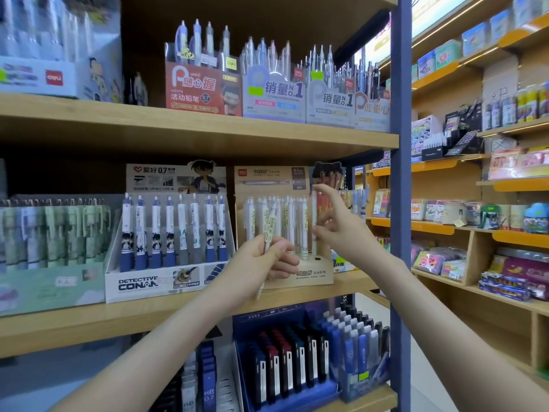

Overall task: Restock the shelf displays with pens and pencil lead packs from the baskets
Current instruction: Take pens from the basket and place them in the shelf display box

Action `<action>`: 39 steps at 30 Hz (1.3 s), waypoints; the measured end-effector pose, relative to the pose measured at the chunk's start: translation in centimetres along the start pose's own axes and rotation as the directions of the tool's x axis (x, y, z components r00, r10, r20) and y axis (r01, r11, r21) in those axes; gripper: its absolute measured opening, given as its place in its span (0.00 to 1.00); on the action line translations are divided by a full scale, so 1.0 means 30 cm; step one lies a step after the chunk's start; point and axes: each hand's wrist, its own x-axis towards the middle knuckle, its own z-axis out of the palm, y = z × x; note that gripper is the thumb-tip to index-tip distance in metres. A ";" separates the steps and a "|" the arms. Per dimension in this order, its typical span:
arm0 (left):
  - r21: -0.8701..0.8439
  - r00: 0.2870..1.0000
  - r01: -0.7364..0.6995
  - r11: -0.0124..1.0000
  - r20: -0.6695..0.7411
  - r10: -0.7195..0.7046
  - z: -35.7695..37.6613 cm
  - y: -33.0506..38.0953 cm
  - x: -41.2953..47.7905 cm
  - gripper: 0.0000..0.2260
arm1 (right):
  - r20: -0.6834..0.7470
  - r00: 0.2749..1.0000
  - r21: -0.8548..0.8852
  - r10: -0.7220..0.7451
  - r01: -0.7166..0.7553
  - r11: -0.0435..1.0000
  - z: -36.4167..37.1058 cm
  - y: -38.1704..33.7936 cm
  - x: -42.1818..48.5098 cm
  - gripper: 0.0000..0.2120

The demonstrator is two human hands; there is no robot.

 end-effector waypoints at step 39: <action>0.950 0.775 -0.313 -0.007 0.259 0.576 -0.031 -0.134 0.037 0.31 | -0.323 0.942 0.245 0.089 -0.008 0.969 -0.077 -0.057 -0.109 0.21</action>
